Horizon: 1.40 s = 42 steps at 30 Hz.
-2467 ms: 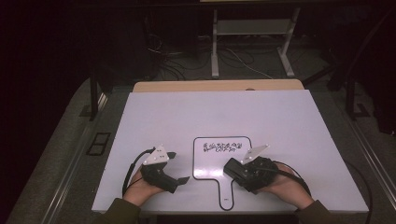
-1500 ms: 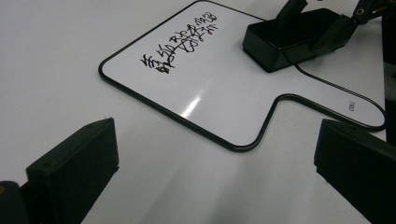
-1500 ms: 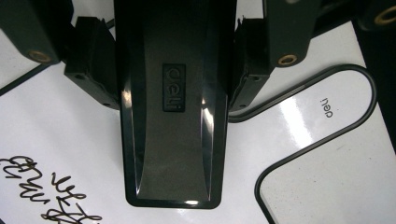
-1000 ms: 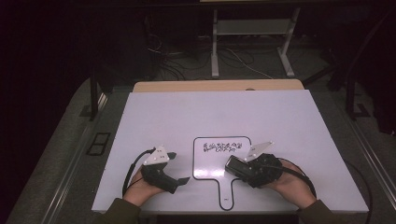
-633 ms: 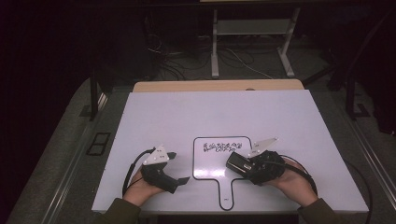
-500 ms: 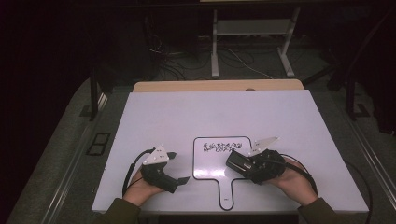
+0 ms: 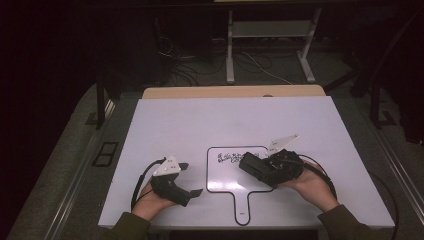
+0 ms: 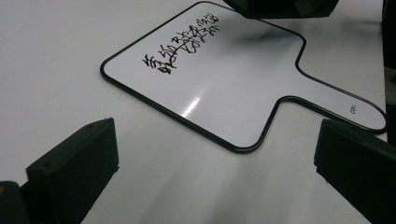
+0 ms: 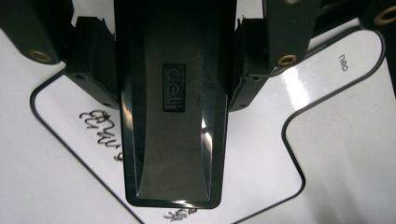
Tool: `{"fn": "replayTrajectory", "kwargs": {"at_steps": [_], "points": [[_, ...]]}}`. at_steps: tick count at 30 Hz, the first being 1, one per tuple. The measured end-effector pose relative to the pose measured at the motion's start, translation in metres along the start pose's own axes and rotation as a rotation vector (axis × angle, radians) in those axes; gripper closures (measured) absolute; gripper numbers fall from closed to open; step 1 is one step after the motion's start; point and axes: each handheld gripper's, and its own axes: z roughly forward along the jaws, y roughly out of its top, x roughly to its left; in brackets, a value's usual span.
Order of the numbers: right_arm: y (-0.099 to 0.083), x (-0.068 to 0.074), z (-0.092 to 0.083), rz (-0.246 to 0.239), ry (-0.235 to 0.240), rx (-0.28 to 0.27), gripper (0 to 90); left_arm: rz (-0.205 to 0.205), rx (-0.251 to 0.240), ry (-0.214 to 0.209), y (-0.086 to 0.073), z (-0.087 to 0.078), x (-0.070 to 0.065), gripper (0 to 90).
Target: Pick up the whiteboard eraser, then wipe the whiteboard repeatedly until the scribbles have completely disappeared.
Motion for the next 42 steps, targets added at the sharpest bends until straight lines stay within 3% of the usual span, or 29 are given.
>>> {"fn": "replayTrajectory", "kwargs": {"at_steps": [13,20,25,28,33,38,42], "points": [[0.019,-0.011,0.005,0.000,0.019,-0.016,38.8,0.005,0.002,-0.001,0.000,0.000,0.000,0.0],[0.031,-0.015,0.012,-0.002,0.012,-0.014,38.8,-0.012,-0.011,-0.001,0.000,0.000,0.001,0.0],[0.041,-0.018,0.020,-0.033,-0.021,0.003,38.8,0.002,-0.006,-0.004,0.001,0.000,-0.001,0.0],[0.048,-0.021,0.026,-0.024,-0.031,0.002,38.8,-0.007,-0.012,0.000,0.001,0.000,-0.002,0.0],[0.058,-0.025,0.042,-0.063,-0.061,0.028,38.8,-0.006,-0.013,-0.004,0.001,0.000,-0.001,0.0],[0.066,-0.031,0.055,-0.056,-0.070,0.044,38.8,-0.007,-0.015,-0.009,0.001,0.000,-0.002,0.0],[0.070,-0.035,0.066,-0.079,-0.095,0.069,38.8,-0.010,-0.017,-0.010,0.001,0.000,-0.002,0.0]]}}
